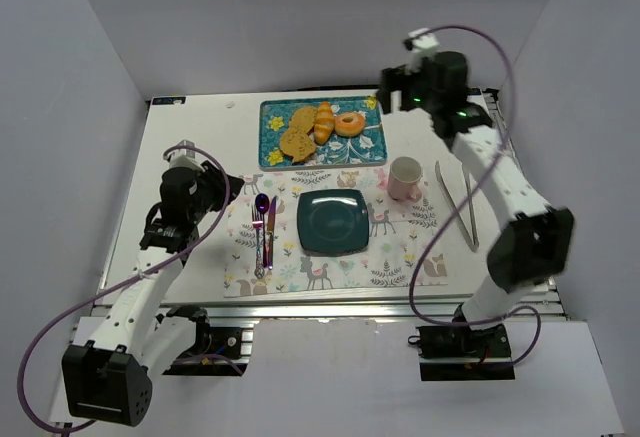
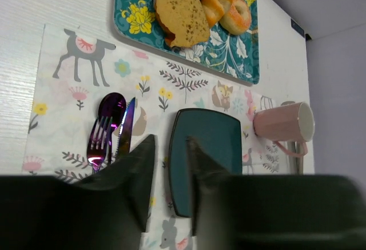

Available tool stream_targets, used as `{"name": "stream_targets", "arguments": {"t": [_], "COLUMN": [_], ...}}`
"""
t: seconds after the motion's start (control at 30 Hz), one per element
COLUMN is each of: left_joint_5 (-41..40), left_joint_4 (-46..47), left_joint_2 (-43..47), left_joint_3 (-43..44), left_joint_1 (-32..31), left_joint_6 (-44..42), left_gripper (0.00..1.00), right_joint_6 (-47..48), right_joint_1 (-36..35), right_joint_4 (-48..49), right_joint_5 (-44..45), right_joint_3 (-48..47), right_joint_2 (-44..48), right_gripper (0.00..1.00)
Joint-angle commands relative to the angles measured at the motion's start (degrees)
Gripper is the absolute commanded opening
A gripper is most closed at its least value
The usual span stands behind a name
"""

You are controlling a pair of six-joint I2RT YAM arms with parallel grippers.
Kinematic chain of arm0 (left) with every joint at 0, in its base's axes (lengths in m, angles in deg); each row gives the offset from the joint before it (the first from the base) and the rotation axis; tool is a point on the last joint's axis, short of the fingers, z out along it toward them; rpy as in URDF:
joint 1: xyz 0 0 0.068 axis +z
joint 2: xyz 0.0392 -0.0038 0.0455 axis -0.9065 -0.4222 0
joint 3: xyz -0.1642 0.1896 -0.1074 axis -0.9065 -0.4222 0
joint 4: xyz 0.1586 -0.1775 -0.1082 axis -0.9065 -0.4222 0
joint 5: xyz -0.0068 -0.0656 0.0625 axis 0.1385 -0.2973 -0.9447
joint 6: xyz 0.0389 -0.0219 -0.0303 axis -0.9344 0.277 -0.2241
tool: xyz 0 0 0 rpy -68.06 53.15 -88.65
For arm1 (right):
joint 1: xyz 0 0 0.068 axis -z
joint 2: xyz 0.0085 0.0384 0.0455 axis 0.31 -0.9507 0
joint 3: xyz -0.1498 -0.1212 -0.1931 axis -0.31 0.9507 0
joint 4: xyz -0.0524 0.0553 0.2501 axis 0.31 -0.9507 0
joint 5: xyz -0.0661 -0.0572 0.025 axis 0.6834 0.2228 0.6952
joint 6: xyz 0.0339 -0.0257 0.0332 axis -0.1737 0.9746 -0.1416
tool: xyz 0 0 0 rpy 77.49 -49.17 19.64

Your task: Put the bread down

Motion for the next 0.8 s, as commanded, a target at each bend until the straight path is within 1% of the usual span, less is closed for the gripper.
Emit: {"name": "stream_targets", "arguments": {"t": [0.0, 0.03, 0.07, 0.1, 0.13, 0.17, 0.2, 0.27, 0.3, 0.33, 0.37, 0.4, 0.43, 0.47, 0.5, 0.53, 0.6, 0.63, 0.67, 0.77], "left_joint_5": [0.85, 1.03, 1.21, 1.38, 1.47, 1.56, 1.74, 2.35, 2.70, 3.05, 3.23, 3.41, 3.58, 3.58, 3.58, 3.67, 4.02, 4.20, 4.63, 5.16], "left_joint_4": [1.54, 1.71, 2.32, 2.68, 3.03, 3.47, 4.34, 5.05, 5.75, 6.02, 6.37, 6.98, 7.25, 7.60, 7.95, 8.13, 8.65, 8.83, 8.92, 9.27], "left_joint_2": [-1.53, -2.06, -2.68, -3.03, -3.29, -3.82, -4.17, -4.79, -5.49, -5.84, -6.11, -6.46, -6.72, -6.90, -7.34, -7.51, -7.95, -8.56, -8.83, -10.15], "left_joint_3": [1.73, 1.91, 2.17, 2.34, 2.35, 2.26, 2.35, 2.35, 2.35, 2.43, 2.43, 2.35, 2.17, 2.08, 2.00, 1.73, 1.56, 1.56, 1.56, 1.73], "left_joint_1": [-0.28, -0.28, -0.28, -0.28, -0.28, -0.28, -0.28, -0.28, -0.28, -0.28, -0.36, -0.28, -0.28, -0.28, -0.28, -0.28, -0.28, -0.28, -0.28, -0.28], "left_joint_6": [-1.46, -1.64, -2.08, -2.17, -2.26, -2.35, -2.35, -2.52, -2.70, -2.79, -2.79, -2.79, -2.79, -2.70, -2.70, -2.70, -2.79, -2.87, -3.05, -3.40], "left_gripper": [0.32, 0.27, 0.21, 0.19, 0.17, 0.16, 0.15, 0.08, 0.06, 0.06, 0.06, 0.09, 0.15, 0.23, 0.31, 0.45, 0.54, 0.58, 0.60, 0.61], "right_joint_6": [3.63, 7.74, 16.14, 18.48, 20.33, 21.57, 23.85, 25.79, 26.50, 27.64, 28.00, 27.74, 25.91, 25.46, 24.58, 21.61, 20.89, 20.01, 19.65, 18.34], "right_joint_1": [10.23, 13.32, 18.75, 22.28, 24.76, 28.87, 30.82, 33.91, 36.36, 36.99, 37.35, 37.35, 37.35, 37.35, 37.35, 37.35, 37.17, 37.09, 36.91, 36.56], "right_joint_4": [-0.64, -2.20, -3.79, -4.50, -5.55, -8.52, -10.03, -14.06, -15.04, -15.84, -16.45, -17.15, -17.07, -17.16, -16.20, -14.80, -13.56, -11.47, -10.84, -7.06], "right_joint_5": [-8.17, -13.17, -21.14, -23.48, -25.16, -26.13, -26.06, -25.44, -25.18, -24.48, -21.60, -19.83, -18.25, -15.88, -13.60, -11.22, -6.38, -4.37, -2.52, -2.32], "right_joint_3": [13.22, 16.24, 21.49, 23.89, 25.83, 27.50, 29.00, 33.39, 35.06, 36.47, 39.36, 40.60, 41.66, 43.50, 44.39, 45.61, 47.73, 48.34, 48.96, 49.67], "right_joint_2": [7.88, 12.34, 16.04, 17.38, 18.44, 19.23, 20.54, 21.87, 22.57, 23.88, 24.51, 25.30, 25.56, 25.74, 26.35, 26.53, 26.27, 25.66, 24.96, 21.62], "right_gripper": [0.89, 0.84, 0.69, 0.58, 0.45, 0.14, 0.01, 0.00, 0.01, 0.15, 0.46, 0.54, 0.61, 0.73, 0.81, 0.89, 0.89, 0.89, 0.89, 0.89]}}
